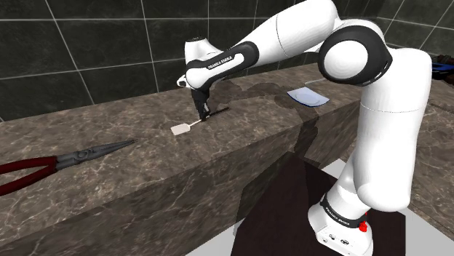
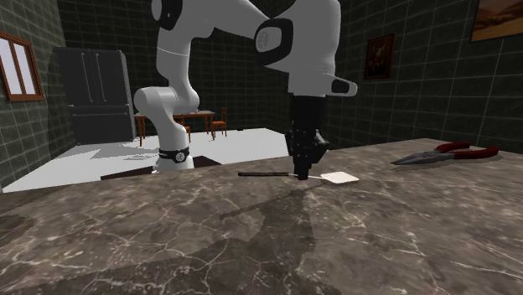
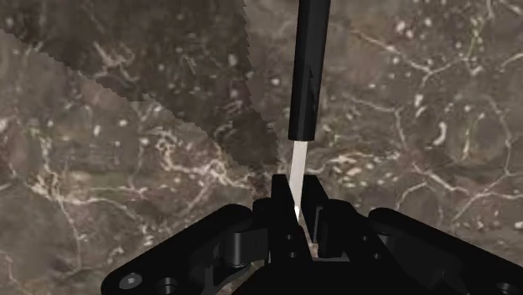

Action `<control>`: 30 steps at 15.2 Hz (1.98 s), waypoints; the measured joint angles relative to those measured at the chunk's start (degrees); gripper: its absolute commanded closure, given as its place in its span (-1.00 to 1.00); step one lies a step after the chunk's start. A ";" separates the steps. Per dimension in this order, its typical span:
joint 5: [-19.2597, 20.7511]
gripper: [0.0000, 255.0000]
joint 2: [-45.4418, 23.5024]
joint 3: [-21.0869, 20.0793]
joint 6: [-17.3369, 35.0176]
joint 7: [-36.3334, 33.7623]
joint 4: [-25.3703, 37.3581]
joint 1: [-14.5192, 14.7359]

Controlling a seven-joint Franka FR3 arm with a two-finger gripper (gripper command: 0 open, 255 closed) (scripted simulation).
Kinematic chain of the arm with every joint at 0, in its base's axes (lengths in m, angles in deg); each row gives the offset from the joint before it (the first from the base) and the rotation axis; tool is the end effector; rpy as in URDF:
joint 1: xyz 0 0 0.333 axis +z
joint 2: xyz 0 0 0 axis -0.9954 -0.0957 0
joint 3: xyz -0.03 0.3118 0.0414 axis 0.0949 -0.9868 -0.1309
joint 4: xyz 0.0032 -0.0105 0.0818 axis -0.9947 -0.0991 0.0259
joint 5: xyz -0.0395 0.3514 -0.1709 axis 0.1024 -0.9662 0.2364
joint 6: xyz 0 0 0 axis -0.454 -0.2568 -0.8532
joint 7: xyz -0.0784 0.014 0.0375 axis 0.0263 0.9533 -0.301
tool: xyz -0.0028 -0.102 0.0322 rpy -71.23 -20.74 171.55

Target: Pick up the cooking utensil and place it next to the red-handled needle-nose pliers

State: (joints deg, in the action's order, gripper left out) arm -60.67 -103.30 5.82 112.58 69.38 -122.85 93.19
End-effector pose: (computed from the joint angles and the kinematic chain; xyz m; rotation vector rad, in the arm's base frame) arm 0.6408 0.0507 0.3537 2.5337 1.7893 -0.0832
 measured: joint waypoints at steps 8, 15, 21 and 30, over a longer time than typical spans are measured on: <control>0.05 1.00 2.20 0.06 -5.35 0.25 3.17 0.02; 0.10 1.00 3.32 -0.11 -9.71 -0.15 6.38 0.42; 0.47 1.00 0.68 -2.30 -11.47 -6.44 10.44 4.60; 1.22 1.00 -7.59 -5.34 -16.51 -16.56 23.21 11.90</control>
State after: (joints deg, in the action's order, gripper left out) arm -59.45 -110.90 0.49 96.07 52.83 -99.63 105.08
